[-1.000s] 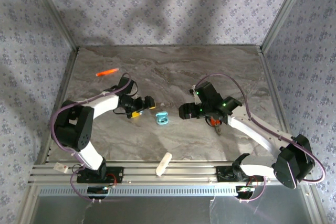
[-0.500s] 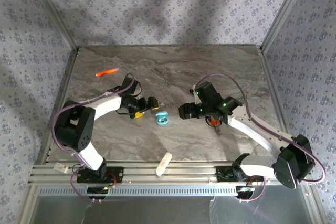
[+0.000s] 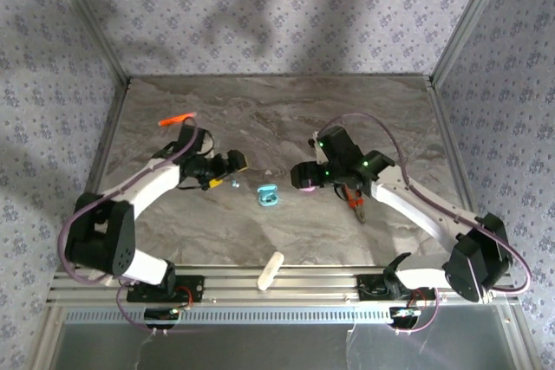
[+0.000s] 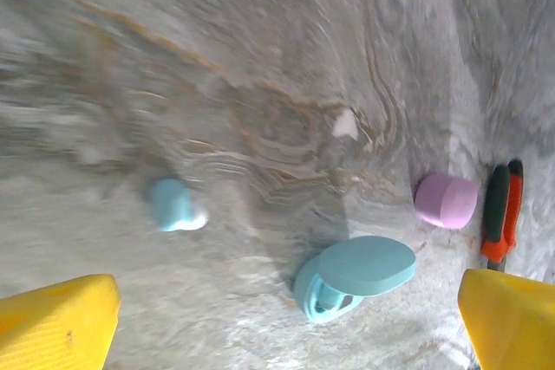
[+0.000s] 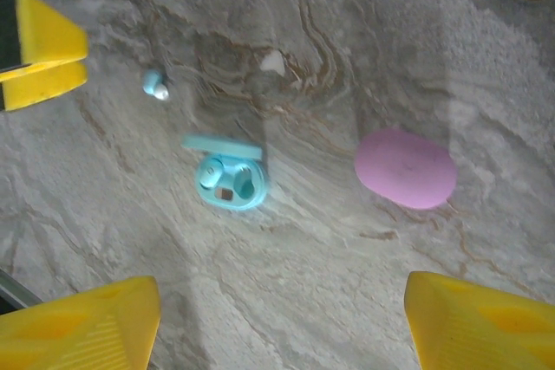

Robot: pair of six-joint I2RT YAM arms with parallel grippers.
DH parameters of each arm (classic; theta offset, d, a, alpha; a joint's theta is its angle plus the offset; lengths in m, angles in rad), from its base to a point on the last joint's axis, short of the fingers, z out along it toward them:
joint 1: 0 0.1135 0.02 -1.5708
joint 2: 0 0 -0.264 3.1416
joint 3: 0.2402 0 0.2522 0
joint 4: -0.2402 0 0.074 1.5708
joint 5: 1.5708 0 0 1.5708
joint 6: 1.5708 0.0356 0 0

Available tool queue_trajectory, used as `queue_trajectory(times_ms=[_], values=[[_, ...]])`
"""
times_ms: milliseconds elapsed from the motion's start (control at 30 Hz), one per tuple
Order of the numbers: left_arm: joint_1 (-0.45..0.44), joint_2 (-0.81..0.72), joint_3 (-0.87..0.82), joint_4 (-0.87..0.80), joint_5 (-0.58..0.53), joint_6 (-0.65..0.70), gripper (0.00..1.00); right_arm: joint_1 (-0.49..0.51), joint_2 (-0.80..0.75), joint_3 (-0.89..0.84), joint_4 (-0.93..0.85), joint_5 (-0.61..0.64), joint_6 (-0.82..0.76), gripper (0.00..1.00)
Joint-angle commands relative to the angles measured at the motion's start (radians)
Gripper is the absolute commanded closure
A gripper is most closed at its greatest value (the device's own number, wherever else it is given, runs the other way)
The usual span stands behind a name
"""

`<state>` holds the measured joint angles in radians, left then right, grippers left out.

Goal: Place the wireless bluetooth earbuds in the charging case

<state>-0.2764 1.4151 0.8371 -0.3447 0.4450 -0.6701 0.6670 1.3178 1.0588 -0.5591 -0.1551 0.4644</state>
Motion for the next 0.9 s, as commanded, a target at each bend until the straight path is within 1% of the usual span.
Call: queue_trajectory(times_ms=[0,33,167,233,300,367,567,767,867], values=[[0.068,-0.086,-0.065,-0.046,-0.016,0.01,0.0,0.031,0.075,0.113,-0.037,0.003,0.006,0.3],[0.09,-0.111,-0.087,-0.041,-0.013,0.005,0.0,0.043,0.108,0.164,-0.05,0.014,0.008,0.35],[0.145,-0.193,-0.154,-0.025,-0.009,-0.02,0.0,0.095,0.261,0.33,-0.127,0.058,0.027,0.49],[0.169,-0.23,-0.186,-0.018,-0.005,-0.033,0.0,0.125,0.341,0.415,-0.16,0.084,0.039,0.52],[0.196,-0.273,-0.225,-0.009,-0.004,-0.05,0.0,0.153,0.418,0.496,-0.191,0.113,0.052,0.54],[0.214,-0.321,-0.263,-0.009,-0.006,-0.064,0.0,0.184,0.497,0.577,-0.219,0.145,0.073,0.58],[0.217,-0.451,-0.344,-0.017,-0.027,-0.106,0.0,0.245,0.701,0.777,-0.282,0.186,0.119,0.65],[0.224,-0.567,-0.372,-0.093,-0.085,-0.097,0.0,0.282,0.895,0.992,-0.371,0.203,0.134,0.72],[0.23,-0.606,-0.379,-0.119,-0.095,-0.09,0.0,0.296,0.975,1.079,-0.414,0.217,0.146,0.73]])
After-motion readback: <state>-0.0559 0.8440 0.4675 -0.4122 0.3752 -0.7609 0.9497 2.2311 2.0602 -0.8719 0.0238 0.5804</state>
